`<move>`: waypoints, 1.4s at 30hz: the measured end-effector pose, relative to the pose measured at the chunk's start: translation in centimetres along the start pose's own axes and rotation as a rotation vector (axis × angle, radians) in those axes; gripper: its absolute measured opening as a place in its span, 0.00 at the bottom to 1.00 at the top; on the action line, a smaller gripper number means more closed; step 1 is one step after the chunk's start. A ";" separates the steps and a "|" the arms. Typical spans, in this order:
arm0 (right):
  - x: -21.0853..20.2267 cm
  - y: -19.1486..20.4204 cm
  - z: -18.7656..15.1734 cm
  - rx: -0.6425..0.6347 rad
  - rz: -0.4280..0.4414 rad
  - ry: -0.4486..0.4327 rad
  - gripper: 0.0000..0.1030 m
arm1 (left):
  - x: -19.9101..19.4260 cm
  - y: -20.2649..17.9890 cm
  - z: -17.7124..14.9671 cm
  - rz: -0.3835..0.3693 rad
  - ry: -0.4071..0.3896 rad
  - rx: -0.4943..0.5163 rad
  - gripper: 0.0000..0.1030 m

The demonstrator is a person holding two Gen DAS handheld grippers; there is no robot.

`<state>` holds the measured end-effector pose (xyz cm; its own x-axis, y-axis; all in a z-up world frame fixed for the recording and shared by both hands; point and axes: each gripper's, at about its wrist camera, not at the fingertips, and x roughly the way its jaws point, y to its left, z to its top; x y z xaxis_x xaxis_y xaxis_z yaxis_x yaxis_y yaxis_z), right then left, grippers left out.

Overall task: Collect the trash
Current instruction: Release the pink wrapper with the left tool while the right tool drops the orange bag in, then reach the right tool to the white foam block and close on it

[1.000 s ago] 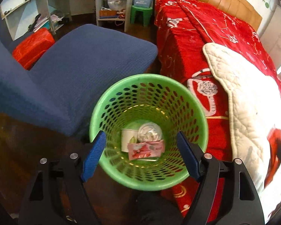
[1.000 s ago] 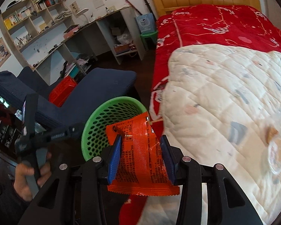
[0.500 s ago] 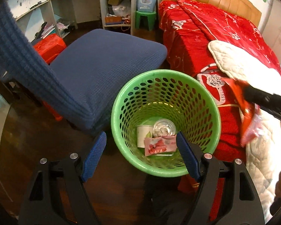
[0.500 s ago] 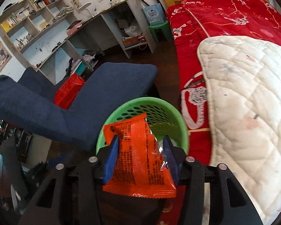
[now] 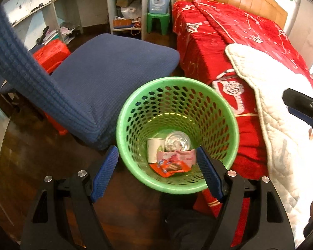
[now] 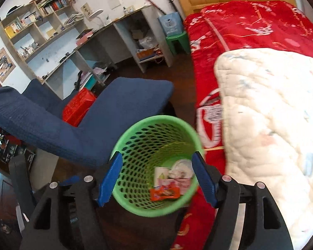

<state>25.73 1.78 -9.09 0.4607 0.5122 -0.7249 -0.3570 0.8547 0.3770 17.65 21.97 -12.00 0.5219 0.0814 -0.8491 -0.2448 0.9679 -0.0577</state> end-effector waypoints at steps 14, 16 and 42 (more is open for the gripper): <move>-11.3 -11.6 -3.6 0.109 -0.189 -0.110 0.70 | -2.2 -8.1 -0.1 -0.094 -0.016 0.108 0.74; -12.9 -13.5 -4.1 0.127 -0.230 -0.125 0.70 | -2.4 -9.2 -0.2 -0.103 -0.016 0.125 0.74; -16.2 -29.8 -3.2 0.613 -0.341 -0.028 0.66 | -2.1 -13.6 -0.7 -0.144 0.006 0.198 0.74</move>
<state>26.34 -32.24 -10.41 0.4888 0.2016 -0.8488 0.3302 0.8578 0.3939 19.30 8.43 -9.83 0.5348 -0.0616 -0.8427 -0.0033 0.9972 -0.0749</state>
